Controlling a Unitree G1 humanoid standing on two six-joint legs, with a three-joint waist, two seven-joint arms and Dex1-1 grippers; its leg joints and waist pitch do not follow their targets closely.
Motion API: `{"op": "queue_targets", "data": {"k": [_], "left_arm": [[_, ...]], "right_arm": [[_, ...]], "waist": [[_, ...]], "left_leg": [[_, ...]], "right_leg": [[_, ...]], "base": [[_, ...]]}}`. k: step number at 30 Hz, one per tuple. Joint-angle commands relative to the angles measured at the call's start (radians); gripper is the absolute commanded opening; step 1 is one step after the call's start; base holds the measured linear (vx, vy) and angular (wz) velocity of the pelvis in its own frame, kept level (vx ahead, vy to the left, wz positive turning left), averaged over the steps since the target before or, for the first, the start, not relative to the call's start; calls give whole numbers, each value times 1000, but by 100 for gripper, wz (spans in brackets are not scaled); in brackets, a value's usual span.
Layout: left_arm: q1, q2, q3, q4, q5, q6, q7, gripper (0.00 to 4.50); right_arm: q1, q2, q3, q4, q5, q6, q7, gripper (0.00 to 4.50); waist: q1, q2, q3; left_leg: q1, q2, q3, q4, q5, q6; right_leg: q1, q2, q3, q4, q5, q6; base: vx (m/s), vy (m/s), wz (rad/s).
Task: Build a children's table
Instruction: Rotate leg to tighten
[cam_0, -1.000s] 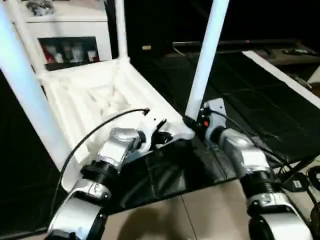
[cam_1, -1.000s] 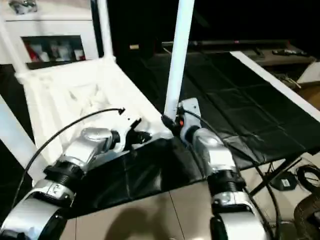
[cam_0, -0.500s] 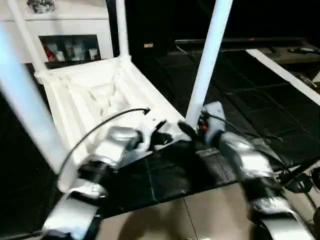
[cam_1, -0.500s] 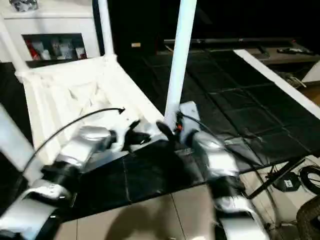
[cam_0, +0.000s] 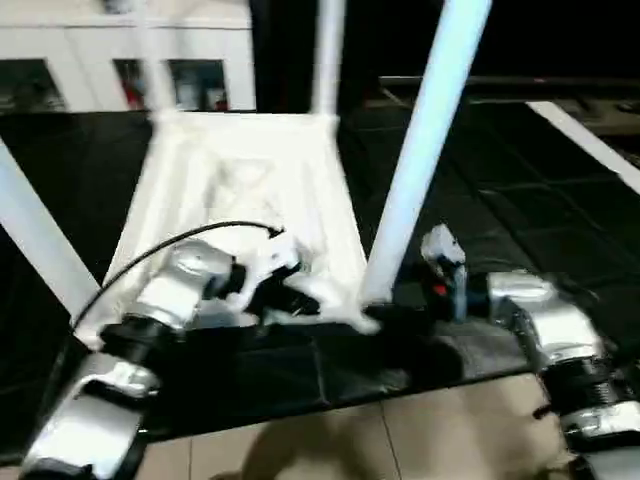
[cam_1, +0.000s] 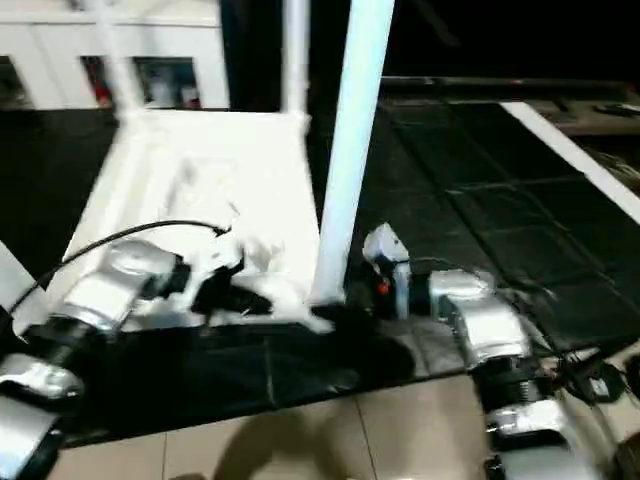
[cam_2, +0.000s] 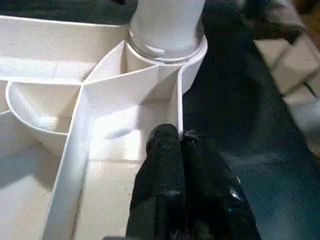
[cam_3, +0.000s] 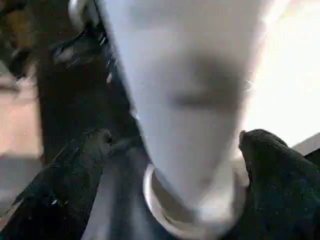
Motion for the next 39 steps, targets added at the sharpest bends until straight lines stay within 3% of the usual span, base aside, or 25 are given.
{"op": "queue_targets", "data": {"k": [1,3,5,13,25,32,39], "left_arm": [[7,12,-54,-35,-10,-29,-91,0],[10,26,-63,-45,-10,-38,-116,0],[11,30,-66,-49,-10,-41,-123,0],[27,39,-78,-87,-20,-45,-153,0],[22,41,-88,-90,-21,-52,-159,0],[22,41,-88,-85,-16,-45,-142,0],[31,-1,-44,-89,-27,17,-29,0]], "right_arm": [[-26,-29,10,6,15,-10,83,444],[-38,-36,21,22,14,-31,127,444],[-43,-36,24,31,12,-44,141,444],[-53,-20,40,51,27,-73,185,376],[-76,20,60,112,18,-114,201,286],[-68,27,62,105,28,-103,217,212],[-17,65,32,53,54,-58,112,202]], "waist": [[0,5,-66],[1,-1,-62],[2,3,-63],[4,1,-68],[2,7,-68],[2,5,-68],[3,5,-66]], "left_leg": [[2,9,14,-47,-140,71],[1,9,15,-49,-159,59],[2,10,13,-50,-170,49],[-1,9,13,-46,-128,59],[0,8,12,-46,-145,48],[0,8,12,-46,-145,48],[1,7,11,-47,-156,41]], "right_leg": [[71,-64,43,-57,-93,-238],[68,-65,43,-65,-161,-217],[67,-68,42,-66,-203,-206],[70,-65,42,-55,-119,-224],[69,-63,41,-58,-146,-219],[69,-63,41,-58,-156,-216],[68,-63,41,-61,-183,-207]], "base": [[0,0,0],[0,0,0],[0,0,0],[0,0,0],[0,0,0],[0,0,0],[0,0,0]]}}
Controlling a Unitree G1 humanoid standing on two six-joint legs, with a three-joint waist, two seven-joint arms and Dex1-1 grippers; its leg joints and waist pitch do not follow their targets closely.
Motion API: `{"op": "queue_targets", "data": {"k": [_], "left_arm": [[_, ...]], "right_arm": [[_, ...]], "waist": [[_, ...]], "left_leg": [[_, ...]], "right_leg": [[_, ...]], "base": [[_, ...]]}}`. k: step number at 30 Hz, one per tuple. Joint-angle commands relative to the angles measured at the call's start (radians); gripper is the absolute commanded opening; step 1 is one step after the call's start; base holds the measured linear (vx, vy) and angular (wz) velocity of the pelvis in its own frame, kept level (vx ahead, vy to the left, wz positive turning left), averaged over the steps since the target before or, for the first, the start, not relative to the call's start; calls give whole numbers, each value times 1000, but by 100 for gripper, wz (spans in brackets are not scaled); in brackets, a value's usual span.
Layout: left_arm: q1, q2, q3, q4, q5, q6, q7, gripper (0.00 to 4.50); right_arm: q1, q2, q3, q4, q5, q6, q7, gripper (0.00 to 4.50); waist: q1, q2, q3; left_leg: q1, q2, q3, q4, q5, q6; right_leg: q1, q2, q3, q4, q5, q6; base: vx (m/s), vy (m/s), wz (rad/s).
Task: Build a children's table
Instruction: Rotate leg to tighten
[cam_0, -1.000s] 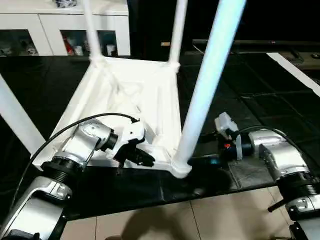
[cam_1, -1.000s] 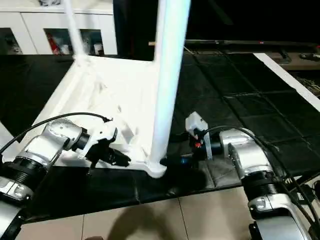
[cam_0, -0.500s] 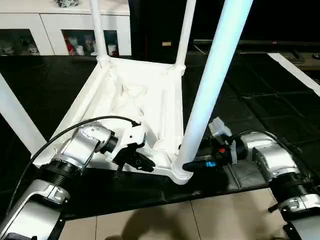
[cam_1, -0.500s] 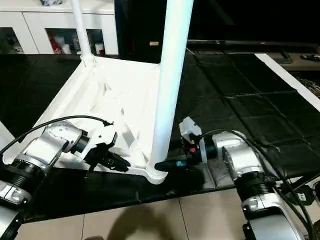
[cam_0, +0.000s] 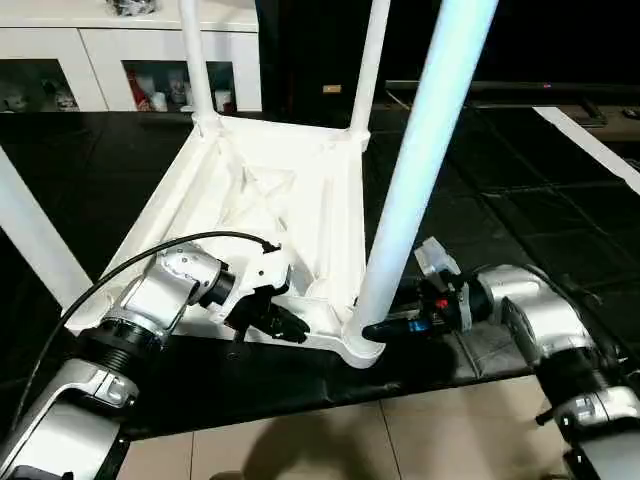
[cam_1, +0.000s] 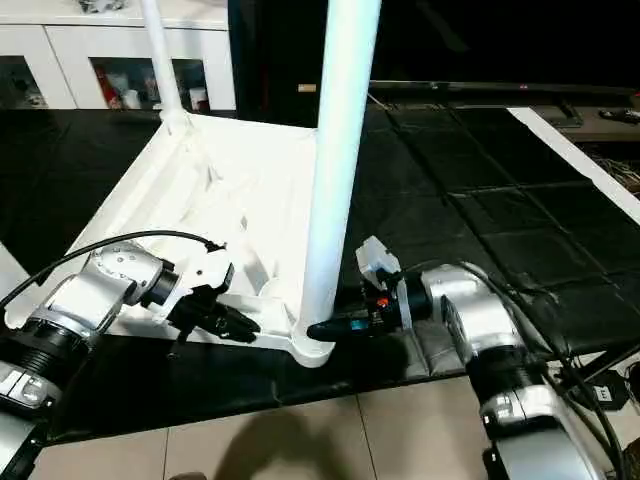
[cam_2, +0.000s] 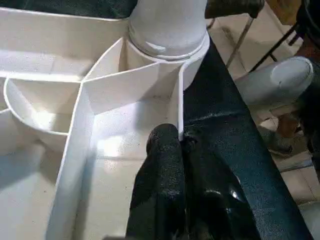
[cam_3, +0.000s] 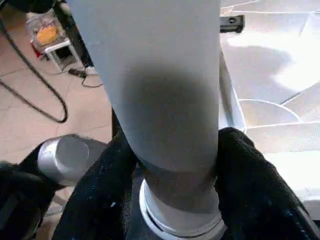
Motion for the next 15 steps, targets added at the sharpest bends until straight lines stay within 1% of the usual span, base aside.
{"op": "queue_targets", "data": {"k": [1,2,3,4,5,6,7,8,9,10,11,12,13,14,15], "left_arm": [[0,-62,6,-18,-13,34,79,0],[-3,-95,27,-13,-18,70,145,0],[-3,-95,27,-13,-18,70,145,0],[-3,-115,36,-12,-18,89,183,0],[-5,-147,50,-13,-21,133,236,0],[-8,-179,61,-10,-22,162,287,0],[-19,-230,78,3,-20,198,368,0],[-25,-249,84,13,-18,208,398,0],[-25,-249,84,13,-18,208,398,0],[-33,-275,91,27,-18,212,436,0],[-45,-310,104,46,-23,225,484,0],[-45,-310,104,46,-23,225,484,0],[-57,-342,116,67,-24,230,536,0],[-76,-378,134,96,-21,231,606,0],[-76,-378,134,96,-21,231,606,0]], "right_arm": [[10,29,-12,-23,17,13,-78,202],[21,57,-25,-19,1,22,-166,201],[21,57,-25,-19,1,22,-166,201],[27,76,-30,-18,-13,28,-225,200],[33,105,-33,-14,-44,51,-329,200],[35,135,-35,-8,-81,73,-440,199],[33,178,-42,0,-117,111,-576,198],[30,199,-50,0,-117,133,-616,197],[30,199,-50,0,-117,133,-616,196],[24,227,-62,-2,-111,156,-661,196],[11,263,-76,6,-105,179,-720,194],[11,263,-76,6,-105,179,-720,194],[-5,300,-92,18,-98,198,-778,194],[-31,342,-112,45,-95,209,-859,194],[-31,342,-112,45,-95,209,-859,194]], "waist": [[-2,7,-63],[-4,7,-61],[-5,7,-60],[-8,5,-58],[-15,6,-55],[-18,4,-54],[-30,4,-50],[-42,0,-49],[-46,1,-49],[-57,-2,-50],[-60,2,-49],[-63,0,-49],[-62,2,-52],[-66,3,-49],[-68,4,-50]], "left_leg": [[3,7,12,-55,-174,34],[4,6,11,-56,-197,28],[4,6,10,-57,-203,23],[4,4,7,-59,-228,16],[3,4,5,-62,-230,3],[3,2,3,-63,-240,0],[3,0,2,-65,-258,-14],[2,-5,-3,-65,-284,-20],[7,-7,-3,-63,-299,-18],[5,-11,-4,-60,-306,-5],[12,-13,-1,-57,-311,5],[13,-14,-3,-56,-317,7],[17,-13,-3,-55,-319,16],[15,-13,-3,-58,-326,18],[16,-14,-2,-57,-329,16]], "right_leg": [[62,-64,41,-72,-218,-198],[60,-66,41,-78,-265,-189],[60,-67,41,-80,-285,-182],[61,-67,38,-87,-351,-161],[58,-67,39,-88,-376,-147],[60,-68,36,-92,-402,-137],[57,-67,35,-97,-452,-120],[60,-69,28,-105,-529,-90],[57,-70,26,-113,-567,-76],[59,-70,24,-122,-605,-52],[48,-68,24,-131,-618,-44],[48,-67,21,-131,-627,-41],[47,-68,22,-134,-623,-39],[43,-63,21,-132,-611,-45],[42,-64,21,-133,-611,-47]], "base": [[0,0,0],[0,0,0],[0,0,0],[0,0,0],[0,0,0],[0,0,0],[0,0,0],[0,0,0],[0,0,0],[0,0,0],[0,0,0],[0,0,0],[0,0,0],[0,0,0],[0,0,0]]}}
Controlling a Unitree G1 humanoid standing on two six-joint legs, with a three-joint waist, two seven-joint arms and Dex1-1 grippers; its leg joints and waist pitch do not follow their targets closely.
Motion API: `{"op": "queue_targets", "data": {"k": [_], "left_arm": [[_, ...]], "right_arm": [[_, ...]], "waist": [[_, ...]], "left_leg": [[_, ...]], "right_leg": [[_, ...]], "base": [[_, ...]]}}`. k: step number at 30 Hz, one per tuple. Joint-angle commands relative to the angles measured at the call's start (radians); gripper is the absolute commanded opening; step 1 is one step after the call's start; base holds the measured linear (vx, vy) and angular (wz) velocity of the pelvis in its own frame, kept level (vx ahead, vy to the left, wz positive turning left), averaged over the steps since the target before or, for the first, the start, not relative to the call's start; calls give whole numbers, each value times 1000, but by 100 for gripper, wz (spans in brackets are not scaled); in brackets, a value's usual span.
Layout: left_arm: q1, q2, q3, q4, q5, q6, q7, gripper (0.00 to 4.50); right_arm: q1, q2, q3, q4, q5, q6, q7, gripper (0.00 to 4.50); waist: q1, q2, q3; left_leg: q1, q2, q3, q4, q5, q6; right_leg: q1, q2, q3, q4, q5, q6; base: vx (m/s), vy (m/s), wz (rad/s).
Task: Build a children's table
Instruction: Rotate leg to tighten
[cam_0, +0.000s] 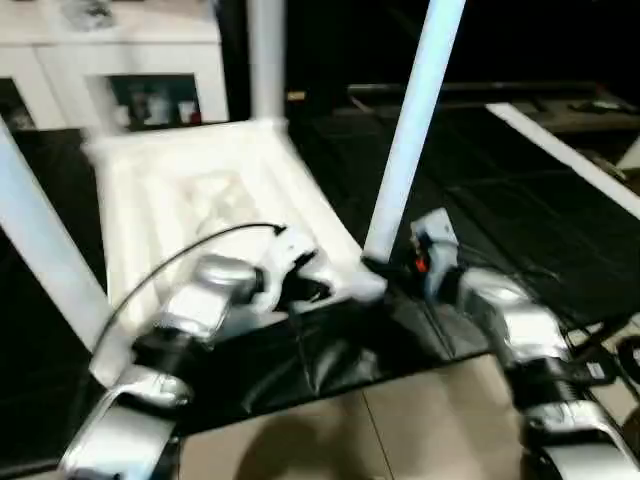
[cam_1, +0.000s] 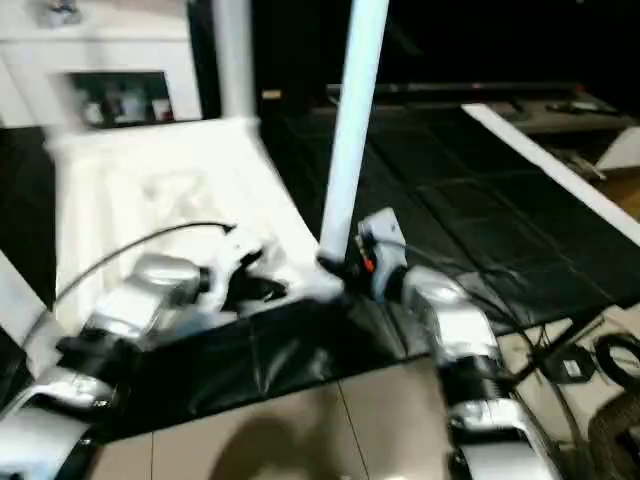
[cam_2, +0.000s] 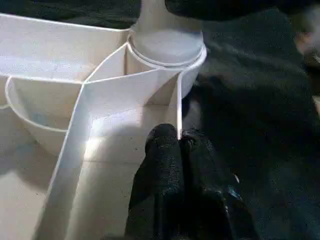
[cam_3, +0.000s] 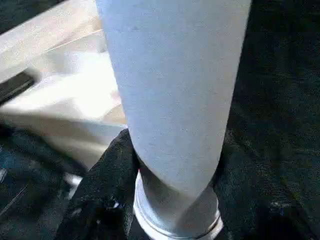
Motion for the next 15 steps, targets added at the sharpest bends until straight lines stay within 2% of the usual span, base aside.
{"op": "queue_targets", "data": {"k": [1,2,5,6,7,8,9,11,13,15], "left_arm": [[-85,-135,-6,34,-44,-17,115,0],[-87,-136,-5,35,-44,-18,118,0],[-98,-152,9,41,-36,-10,141,0],[-96,-150,5,34,-30,-10,136,0],[-96,-150,5,34,-30,-10,136,0],[-88,-141,-4,25,-19,-13,122,0],[-82,-132,-7,19,-17,-16,112,0],[-76,-122,-14,14,-13,-23,98,0],[-70,-111,-20,10,-9,-27,86,0],[-64,-80,-33,18,-1,-43,62,0]], "right_arm": [[-51,138,82,107,-2,39,-95,194],[-53,140,81,109,-2,38,-99,194],[-63,160,77,119,-21,32,-139,194],[-58,165,81,106,-24,37,-142,228],[-58,165,81,106,-24,37,-142,228],[-47,169,81,84,-26,46,-144,263],[-41,165,81,75,-23,44,-135,265],[-35,158,84,68,-25,38,-126,272],[-29,149,87,61,-26,27,-114,308],[-11,120,85,46,-32,-20,-80,311]], "waist": [[2,-2,-51],[-1,4,-51],[1,2,-54],[1,1,-57],[2,0,-59],[2,0,-59],[4,3,-60],[5,1,-60],[7,3,-60],[11,1,-60]], "left_leg": [[0,-12,-3,-64,-332,13],[2,-11,-6,-66,-339,7],[-4,-7,-3,-71,-318,25],[-6,-6,-2,-72,-304,28],[-11,-5,-1,-74,-269,33],[-12,-4,2,-75,-249,36],[-11,-3,5,-73,-234,39],[-11,-3,7,-73,-219,43],[-13,-3,8,-74,-204,44],[-13,-2,8,-74,-202,45]], "right_leg": [[29,-63,22,-123,-601,-52],[27,-64,22,-118,-588,-61],[34,-65,29,-113,-508,-76],[36,-65,31,-111,-480,-84],[42,-64,35,-102,-411,-103],[43,-62,37,-98,-369,-120],[43,-64,40,-96,-344,-134],[46,-65,42,-94,-316,-149],[49,-66,43,-92,-301,-154],[51,-68,44,-92,-301,-152]], "base": [[0,0,0],[0,0,0],[0,0,0],[0,0,0],[0,0,0],[0,0,0],[0,0,0],[0,0,0],[0,0,0],[0,0,0]]}}
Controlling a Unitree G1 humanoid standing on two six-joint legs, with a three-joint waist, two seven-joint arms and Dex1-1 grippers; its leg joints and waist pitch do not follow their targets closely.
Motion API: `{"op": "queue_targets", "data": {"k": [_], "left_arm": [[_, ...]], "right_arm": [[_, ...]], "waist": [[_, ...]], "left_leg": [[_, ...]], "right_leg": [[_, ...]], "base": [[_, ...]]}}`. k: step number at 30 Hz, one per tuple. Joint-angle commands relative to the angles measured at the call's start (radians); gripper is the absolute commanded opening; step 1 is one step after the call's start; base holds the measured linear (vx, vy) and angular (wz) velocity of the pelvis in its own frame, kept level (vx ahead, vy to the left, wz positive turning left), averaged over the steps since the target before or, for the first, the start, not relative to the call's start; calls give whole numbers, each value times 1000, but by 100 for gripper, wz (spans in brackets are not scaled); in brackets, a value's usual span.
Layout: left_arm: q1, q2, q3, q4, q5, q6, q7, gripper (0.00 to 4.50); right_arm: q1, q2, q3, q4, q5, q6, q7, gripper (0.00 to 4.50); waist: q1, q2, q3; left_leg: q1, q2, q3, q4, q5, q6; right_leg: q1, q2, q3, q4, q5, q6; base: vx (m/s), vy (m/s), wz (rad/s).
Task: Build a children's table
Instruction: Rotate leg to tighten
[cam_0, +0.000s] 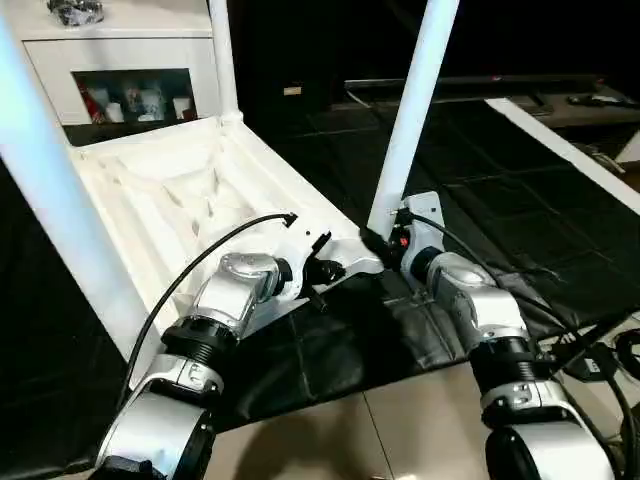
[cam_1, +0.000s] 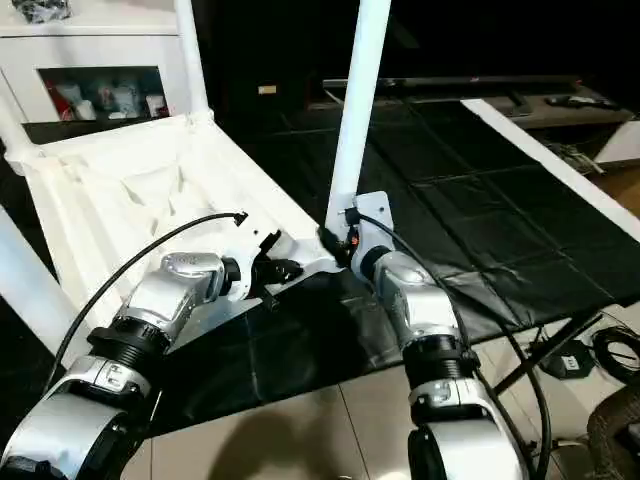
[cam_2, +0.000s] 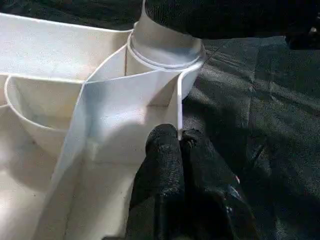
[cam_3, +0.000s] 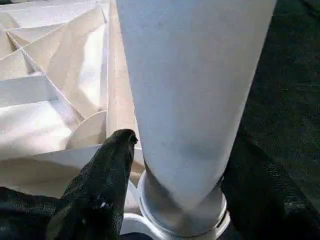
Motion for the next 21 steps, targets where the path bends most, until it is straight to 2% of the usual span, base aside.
{"op": "queue_targets", "data": {"k": [1,4,6,9,10,11,13,14,17,18,21], "left_arm": [[-19,-29,-51,-30,-8,-39,-41,0],[-13,12,-65,-27,-4,-64,-90,0],[-10,33,-73,-29,0,-78,-120,0],[-6,67,-86,-34,6,-93,-172,0],[-4,80,-92,-36,7,-106,-198,0],[-3,84,-95,-36,8,-110,-208,0],[4,125,-112,-44,6,-133,-293,0],[12,156,-129,-54,-1,-157,-365,0],[22,190,-146,-77,-18,-167,-446,0],[22,190,-146,-77,-18,-167,-446,0],[33,242,-171,-105,-38,-191,-559,0]], "right_arm": [[26,48,109,24,16,10,103,320],[59,-6,111,-9,44,-32,204,357],[82,-42,123,-43,62,-28,277,383],[114,-96,128,-95,92,-20,384,395],[123,-117,128,-113,103,-19,424,404],[127,-124,128,-119,106,-19,438,425],[143,-189,122,-152,129,-20,540,443],[147,-232,115,-165,140,-27,607,443],[144,-274,111,-171,155,-31,685,447],[144,-274,111,-171,155,-31,685,447],[128,-338,129,-148,146,-62,759,447]], "waist": [[12,2,-59],[15,4,-59],[19,5,-58],[24,5,-57],[25,9,-57],[28,6,-59],[32,8,-58],[35,13,-59],[41,11,-60],[45,11,-60],[50,13,-62]], "left_leg": [[-11,-1,7,-56,-201,44],[-9,0,7,-56,-202,48],[-7,3,6,-58,-204,52],[-6,4,8,-58,-212,55],[-5,5,8,-58,-213,53],[-5,5,8,-57,-209,52],[-4,5,8,-58,-216,55],[-5,5,7,-57,-214,57],[-5,6,7,-57,-209,52],[-2,8,9,-56,-200,53],[-1,11,10,-55,-182,51]], "right_leg": [[53,-69,43,-82,-310,-153],[54,-67,43,-82,-296,-161],[55,-68,43,-80,-284,-169],[55,-67,45,-81,-284,-169],[53,-68,45,-79,-283,-175],[55,-67,45,-79,-277,-175],[57,-67,44,-81,-283,-176],[56,-69,45,-79,-276,-179],[57,-70,44,-77,-270,-186],[55,-69,45,-74,-251,-195],[55,-66,45,-65,-198,-217]], "base": [[0,0,0],[0,0,0],[0,0,0],[0,0,0],[0,0,0],[0,0,0],[0,0,0],[0,0,0],[0,0,0],[0,0,0],[0,0,0]]}}
